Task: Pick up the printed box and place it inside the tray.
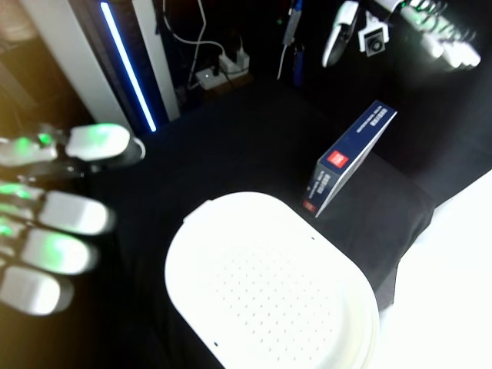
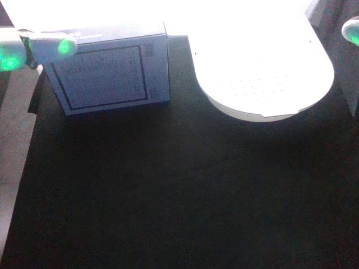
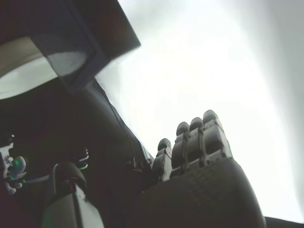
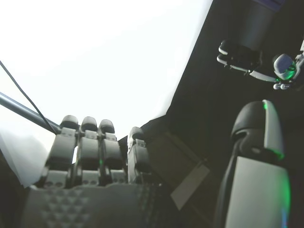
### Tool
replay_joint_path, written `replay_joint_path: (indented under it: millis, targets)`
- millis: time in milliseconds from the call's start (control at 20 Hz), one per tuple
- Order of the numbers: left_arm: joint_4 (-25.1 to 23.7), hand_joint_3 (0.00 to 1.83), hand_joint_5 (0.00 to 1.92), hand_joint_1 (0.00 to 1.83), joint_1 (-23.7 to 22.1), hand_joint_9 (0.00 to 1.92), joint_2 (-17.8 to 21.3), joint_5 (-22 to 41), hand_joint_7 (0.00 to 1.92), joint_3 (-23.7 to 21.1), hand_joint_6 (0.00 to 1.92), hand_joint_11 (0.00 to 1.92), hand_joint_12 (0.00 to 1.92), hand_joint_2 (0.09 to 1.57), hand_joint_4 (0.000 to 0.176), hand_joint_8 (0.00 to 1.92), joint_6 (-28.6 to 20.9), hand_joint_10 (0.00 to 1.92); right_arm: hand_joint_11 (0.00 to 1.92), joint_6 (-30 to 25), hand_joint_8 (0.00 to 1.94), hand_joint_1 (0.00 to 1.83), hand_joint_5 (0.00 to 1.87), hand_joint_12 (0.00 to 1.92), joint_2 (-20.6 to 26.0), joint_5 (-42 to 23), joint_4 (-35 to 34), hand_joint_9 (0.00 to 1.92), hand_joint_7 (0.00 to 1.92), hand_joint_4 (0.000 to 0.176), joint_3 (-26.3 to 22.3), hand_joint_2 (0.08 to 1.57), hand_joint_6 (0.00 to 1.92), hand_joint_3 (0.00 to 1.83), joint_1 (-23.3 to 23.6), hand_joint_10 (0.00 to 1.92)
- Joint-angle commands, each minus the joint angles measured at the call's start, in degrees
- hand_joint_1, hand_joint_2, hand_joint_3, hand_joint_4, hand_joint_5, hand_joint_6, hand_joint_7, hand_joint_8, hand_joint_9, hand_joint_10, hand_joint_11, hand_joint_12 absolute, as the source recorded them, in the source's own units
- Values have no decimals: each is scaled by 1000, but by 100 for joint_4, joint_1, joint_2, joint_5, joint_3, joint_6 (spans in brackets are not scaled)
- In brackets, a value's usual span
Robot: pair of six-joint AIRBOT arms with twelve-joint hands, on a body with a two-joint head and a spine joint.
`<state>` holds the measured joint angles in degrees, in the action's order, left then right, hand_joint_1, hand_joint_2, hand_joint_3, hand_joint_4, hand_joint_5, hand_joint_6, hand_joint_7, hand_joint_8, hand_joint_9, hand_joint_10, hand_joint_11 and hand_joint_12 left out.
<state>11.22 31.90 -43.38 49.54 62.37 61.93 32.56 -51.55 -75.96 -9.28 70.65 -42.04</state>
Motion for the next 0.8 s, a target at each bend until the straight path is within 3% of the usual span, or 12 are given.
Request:
replay_joint_path:
  millis: [0, 50, 150, 200, 300, 400, 500, 550, 600, 700, 750]
  targets:
    - [50, 3, 48, 377, -63, 100, 17, 631, 117, 43, 5, 0, 145, 942, 176, 2, -14, 1, 0, -55, 0, 626, 0, 259, 34, -669, -105, 54, 71, 176, 2, 781, 0, 29, 73, 0]
    - [50, 7, 133, 476, -77, 169, 5, 577, 174, 56, 6, 0, 239, 1038, 176, 5, -14, 5, 0, -55, 0, 633, 0, 188, 34, -668, -103, 30, 66, 176, 6, 787, 0, 23, 73, 4]
    - [17, 0, 73, 535, -181, 227, -60, 424, 167, 127, 1, 0, 503, 1025, 176, 0, -13, 10, 0, -55, 0, 626, 0, 204, 31, -668, -99, 36, 81, 176, 4, 778, 0, 6, 73, 1]
    - [-4, 0, 48, 532, -239, 246, -98, 325, 157, 175, 1, 0, 493, 1013, 163, 0, -13, 11, 0, -55, 7, 624, 0, 213, 16, -668, -91, 48, 103, 176, 5, 780, 0, 5, 73, 5]
    - [-40, 0, 98, 580, -369, 251, -163, 94, 183, 267, 11, 0, 560, 1002, 174, 5, -13, 5, 0, -55, 8, 645, 0, 178, -11, -669, -74, 51, 127, 176, 6, 786, 0, 7, 73, 3]
    - [-117, 0, 188, 567, -570, 201, -286, -208, 238, 396, 21, 0, 531, 927, 135, 3, -16, 0, 0, -55, 0, 620, 0, 193, -16, -669, -59, 49, 110, 176, 8, 772, 0, 0, 73, 0]
    - [-290, 0, 17, 546, -836, 254, -451, -654, 212, 556, 0, 0, 559, 943, 89, 3, -16, 10, 0, -55, 1, 620, 0, 226, -19, -669, -36, 67, 120, 176, 8, 801, 0, 7, 73, 3]
    - [-369, 0, 3, 547, -921, 258, -514, -838, 197, 609, 0, 0, 522, 944, 93, 1, -17, 8, 0, -55, 3, 619, 0, 262, -19, -669, -17, 78, 133, 176, 8, 828, 0, 11, 73, 4]
    - [-410, 0, 21, 530, -953, 267, -552, -942, 185, 641, 5, 0, 551, 915, 114, 0, -17, 8, 0, -55, 2, 616, 0, 292, -19, -669, -1, 86, 139, 176, 14, 829, 0, 7, 73, 4]
    - [-457, 0, 0, 483, -1031, 181, -633, -1151, 37, 729, 0, 0, 428, 924, 100, 0, -18, 0, 0, -55, 1, 577, 39, 290, -26, -669, 5, 92, 143, 176, 20, 806, 5, 0, 73, 3]
    - [-479, 0, 0, 463, -1065, 134, -682, -1280, 7, 785, 0, 0, 309, 892, 118, 0, -18, 9, 0, -55, 0, 571, 9, 276, -27, -669, 11, 79, 117, 176, 21, 804, 0, 0, 73, 0]
